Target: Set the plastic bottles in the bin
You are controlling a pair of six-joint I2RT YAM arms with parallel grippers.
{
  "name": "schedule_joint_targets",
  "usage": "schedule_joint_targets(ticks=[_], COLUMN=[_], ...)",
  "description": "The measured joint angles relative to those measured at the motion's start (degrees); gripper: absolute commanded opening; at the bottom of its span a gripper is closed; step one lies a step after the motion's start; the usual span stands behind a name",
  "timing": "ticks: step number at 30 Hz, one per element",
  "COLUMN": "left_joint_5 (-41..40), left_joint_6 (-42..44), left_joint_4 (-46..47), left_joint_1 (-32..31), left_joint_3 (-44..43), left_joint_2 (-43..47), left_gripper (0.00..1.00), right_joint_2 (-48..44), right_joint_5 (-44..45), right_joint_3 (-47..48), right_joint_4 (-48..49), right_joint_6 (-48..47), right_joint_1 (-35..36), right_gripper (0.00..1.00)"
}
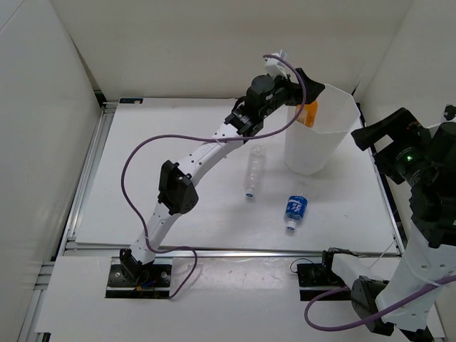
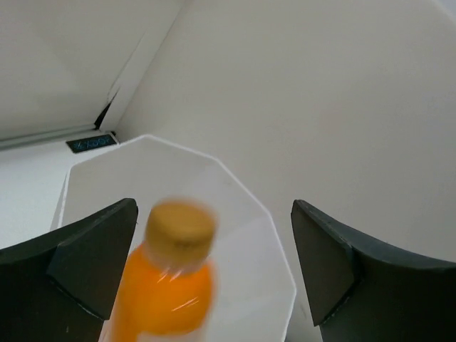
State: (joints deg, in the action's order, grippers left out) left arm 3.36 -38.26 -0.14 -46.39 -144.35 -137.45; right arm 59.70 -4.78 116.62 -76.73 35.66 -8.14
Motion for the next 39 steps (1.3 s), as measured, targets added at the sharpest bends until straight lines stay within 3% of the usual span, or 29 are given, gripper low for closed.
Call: schedule_joint_targets(ticks=[4, 9, 16, 21, 26, 30, 39], left_joint_5=[0.2, -1.2, -15.7, -24.4, -28.8, -30.3, -31.4], left_joint_6=[4.4, 11.7, 17.2, 18.9, 20.1, 20.2, 20.0], left_joint_4=[-1.6, -6.9, -8.7, -7.4, -9.4, -14.2, -20.0], left_joint_1=[-0.5, -0.2, 0.7, 2.2, 2.3, 2.3, 2.3], left_joint_3=[4.6, 12.8, 41.2, 58.7, 69.4, 73.2, 74.5], left_joint_2=[2.0, 9.1, 36.8, 54.1, 59.2, 58.9, 59.3], left_gripper=[1.0, 1.0, 1.0, 1.0, 1.0, 1.0, 1.0], right_joint_2=[-2.4, -8.1, -15.6, -15.6, -3.5, 8.0, 16.7], right_joint_5=[-1.0, -2.7, -7.2, -4.3, 3.8, 9.4, 15.7], right_joint_3=[-7.4, -25.3, -50.1, -61.8, -63.9, -63.8, -63.6], right_joint_4=[1.3, 3.4, 9.1, 13.6, 18.3, 21.3, 27.1], right_joint_6=[-0.3, -0.9, -1.4, 1.8, 6.0, 7.5, 8.2], right_joint_1=[0.0, 0.0, 2.4, 12.4, 25.0, 26.4, 28.2], right_gripper=[1.0, 1.0, 1.0, 1.0, 1.0, 1.0, 1.0])
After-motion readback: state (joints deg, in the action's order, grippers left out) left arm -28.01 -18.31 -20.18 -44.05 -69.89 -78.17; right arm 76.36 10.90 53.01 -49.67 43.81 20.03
